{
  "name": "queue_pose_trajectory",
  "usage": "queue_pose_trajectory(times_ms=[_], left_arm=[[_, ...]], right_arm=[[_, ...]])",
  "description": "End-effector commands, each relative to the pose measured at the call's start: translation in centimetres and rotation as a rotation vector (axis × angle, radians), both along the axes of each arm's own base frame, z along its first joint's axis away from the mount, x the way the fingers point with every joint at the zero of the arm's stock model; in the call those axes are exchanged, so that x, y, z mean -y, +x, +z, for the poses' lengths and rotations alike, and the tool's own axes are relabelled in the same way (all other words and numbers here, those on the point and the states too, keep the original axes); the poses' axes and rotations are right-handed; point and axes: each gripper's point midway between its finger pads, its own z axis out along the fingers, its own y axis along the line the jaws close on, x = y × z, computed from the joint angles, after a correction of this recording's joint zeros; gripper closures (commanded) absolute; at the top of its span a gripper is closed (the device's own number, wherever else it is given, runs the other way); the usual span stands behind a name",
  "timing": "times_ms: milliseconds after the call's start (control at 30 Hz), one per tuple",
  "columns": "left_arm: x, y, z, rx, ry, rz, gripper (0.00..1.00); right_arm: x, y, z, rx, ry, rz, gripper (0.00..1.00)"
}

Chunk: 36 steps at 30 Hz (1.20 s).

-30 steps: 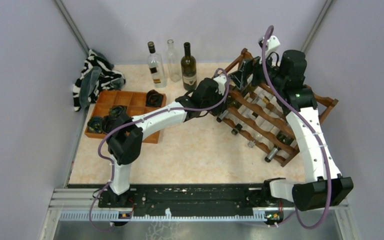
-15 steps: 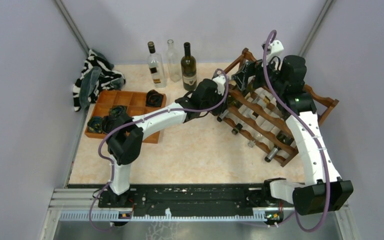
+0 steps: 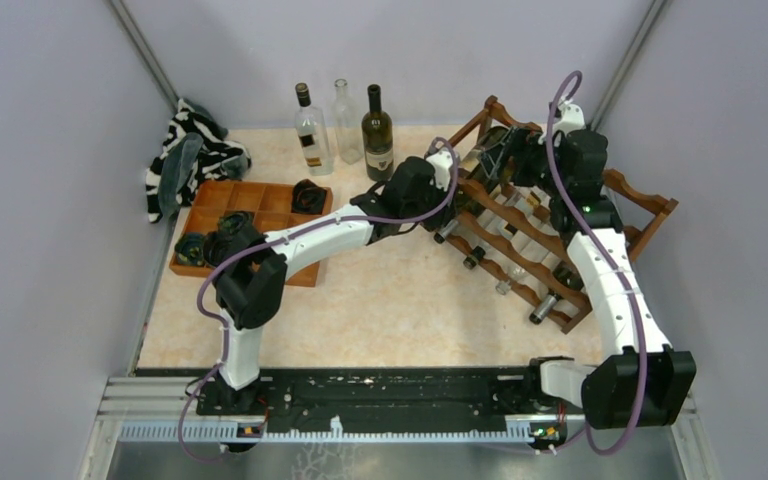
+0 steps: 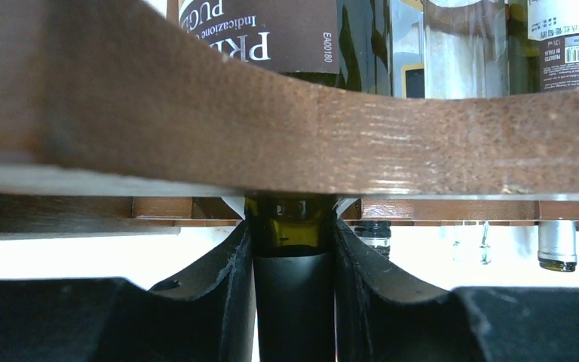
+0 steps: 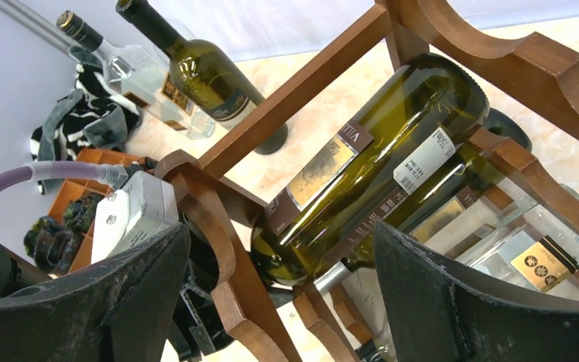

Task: Put the wine bottle on the wine rack
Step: Place the wine bottle in the wine rack.

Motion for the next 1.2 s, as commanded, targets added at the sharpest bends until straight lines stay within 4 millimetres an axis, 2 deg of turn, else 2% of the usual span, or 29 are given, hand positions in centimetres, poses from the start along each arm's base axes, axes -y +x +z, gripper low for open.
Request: queue_pose_trajectory(times_ms=[0, 167, 933, 1000, 1167], left_arm=[[2.3, 1.2, 6.8, 0.13, -0.141, -0.037, 0.87], [2.3, 1.4, 7.0, 0.119, -0.137, -0.023, 0.79], [2.5, 1.6, 5.5, 0.08, -0.113, -0.01, 0.67], [2.5, 1.6, 5.4, 0.079, -0.113, -0.008, 0.65], [2.5, 1.7, 5.3, 0.079, -0.112, -0.006, 0.63]], right_arm=[[0.7, 0.6, 3.5, 0.104, 0.064, -0.038, 0.12], [0.9, 0.5, 3.8, 0.108, 0.073, -0.038, 0.12], [0.6, 0.4, 3.8, 0.103, 0.106, -0.012, 0.12], [1.5, 0.5, 3.7, 0.105, 0.108, -0.035, 0.12], [1.6, 0.5, 3.8, 0.104, 0.117, -0.032, 0.12]])
